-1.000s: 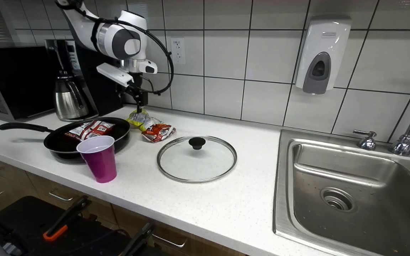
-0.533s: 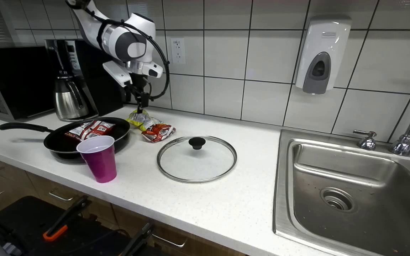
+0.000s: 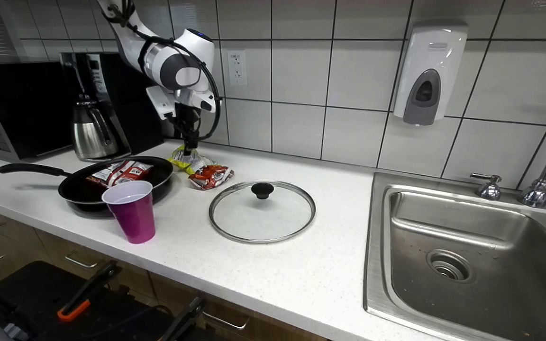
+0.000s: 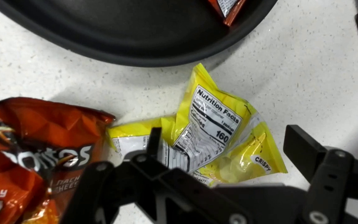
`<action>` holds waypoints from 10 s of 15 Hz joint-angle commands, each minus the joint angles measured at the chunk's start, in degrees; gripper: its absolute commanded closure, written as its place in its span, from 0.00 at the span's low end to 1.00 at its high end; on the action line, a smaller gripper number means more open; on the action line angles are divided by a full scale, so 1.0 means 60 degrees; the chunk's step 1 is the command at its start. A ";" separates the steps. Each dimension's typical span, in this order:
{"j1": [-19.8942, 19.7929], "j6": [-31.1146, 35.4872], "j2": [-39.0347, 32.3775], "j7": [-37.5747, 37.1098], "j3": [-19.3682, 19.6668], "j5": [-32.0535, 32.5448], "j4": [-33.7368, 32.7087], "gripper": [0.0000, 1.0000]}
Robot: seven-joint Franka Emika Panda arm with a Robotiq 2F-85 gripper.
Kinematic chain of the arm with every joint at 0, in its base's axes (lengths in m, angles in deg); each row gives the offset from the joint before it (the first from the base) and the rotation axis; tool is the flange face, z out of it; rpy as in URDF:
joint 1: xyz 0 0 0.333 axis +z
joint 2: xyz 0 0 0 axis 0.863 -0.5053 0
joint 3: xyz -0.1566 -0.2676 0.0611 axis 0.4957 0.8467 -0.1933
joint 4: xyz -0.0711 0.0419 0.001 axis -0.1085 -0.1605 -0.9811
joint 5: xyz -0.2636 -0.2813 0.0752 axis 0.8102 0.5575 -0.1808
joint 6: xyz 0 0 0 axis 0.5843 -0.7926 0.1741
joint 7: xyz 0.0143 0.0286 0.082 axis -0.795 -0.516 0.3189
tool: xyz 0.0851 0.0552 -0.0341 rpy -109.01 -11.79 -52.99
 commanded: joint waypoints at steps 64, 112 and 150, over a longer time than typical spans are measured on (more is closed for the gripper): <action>0.0541 -0.2517 0.2263 0.0652 -0.0361 0.1327 0.1469 1.00; 0.0430 -0.3570 0.0825 0.1330 -0.0140 0.1166 0.1003 0.38; 0.0446 -0.1944 0.0623 0.1193 0.1038 0.4601 0.0885 0.00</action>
